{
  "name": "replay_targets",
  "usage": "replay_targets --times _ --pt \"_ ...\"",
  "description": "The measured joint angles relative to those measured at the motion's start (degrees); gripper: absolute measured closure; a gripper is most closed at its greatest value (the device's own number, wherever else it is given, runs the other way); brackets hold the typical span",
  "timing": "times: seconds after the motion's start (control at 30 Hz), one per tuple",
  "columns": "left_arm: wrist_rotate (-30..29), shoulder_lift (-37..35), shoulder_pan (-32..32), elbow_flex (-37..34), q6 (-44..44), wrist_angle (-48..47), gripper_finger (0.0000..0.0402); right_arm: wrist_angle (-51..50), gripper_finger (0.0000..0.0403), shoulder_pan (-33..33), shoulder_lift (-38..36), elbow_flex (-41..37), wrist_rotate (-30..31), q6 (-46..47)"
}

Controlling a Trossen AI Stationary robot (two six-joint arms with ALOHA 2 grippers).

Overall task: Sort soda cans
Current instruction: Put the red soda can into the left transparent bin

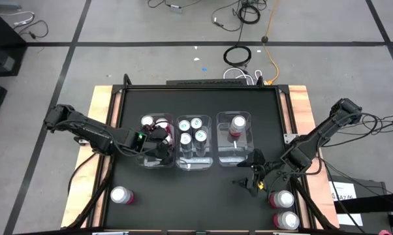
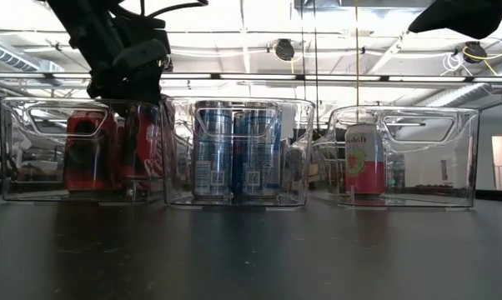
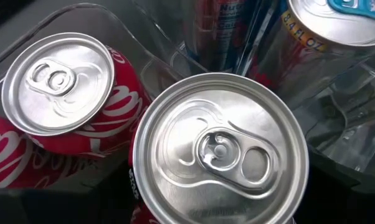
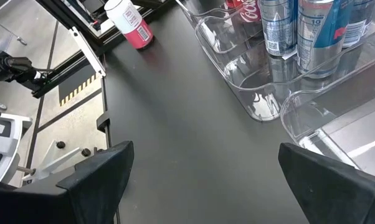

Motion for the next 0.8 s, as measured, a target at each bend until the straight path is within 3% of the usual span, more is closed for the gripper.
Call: replay_targets --times 0.57,0.8 --pt "-0.15 0.04 -0.11 0.0 -0.1 -0.05 0.0077 0.22 0.0011 0.01 0.0 0.0 -0.17 0.79" --pt "-3.31 -0.04 -1.5 -1.51 -1.64 0.81 0.0077 0.22 0.0011 0.01 0.0 0.0 -0.16 0.75"
